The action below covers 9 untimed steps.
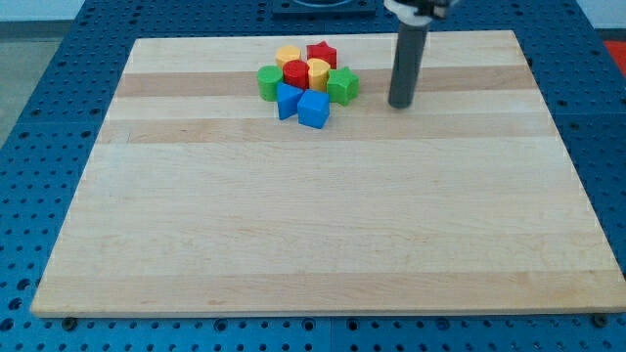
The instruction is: Push the yellow hexagon into group of blocks
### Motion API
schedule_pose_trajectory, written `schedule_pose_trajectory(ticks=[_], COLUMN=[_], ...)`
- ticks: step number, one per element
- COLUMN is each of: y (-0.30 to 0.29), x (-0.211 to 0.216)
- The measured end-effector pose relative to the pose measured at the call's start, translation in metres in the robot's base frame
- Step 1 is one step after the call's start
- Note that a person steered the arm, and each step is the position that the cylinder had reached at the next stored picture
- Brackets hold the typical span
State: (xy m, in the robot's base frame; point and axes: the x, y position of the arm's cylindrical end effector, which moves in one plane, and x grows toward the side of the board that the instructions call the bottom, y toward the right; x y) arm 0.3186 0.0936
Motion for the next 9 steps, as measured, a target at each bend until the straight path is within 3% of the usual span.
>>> schedule_pose_trajectory(ticks=[3, 4, 6, 7, 9], y=[-0.028, -0.077, -0.091, -0.105, -0.151], x=[-0.061, -0.076, -0.085, -0.126, -0.096])
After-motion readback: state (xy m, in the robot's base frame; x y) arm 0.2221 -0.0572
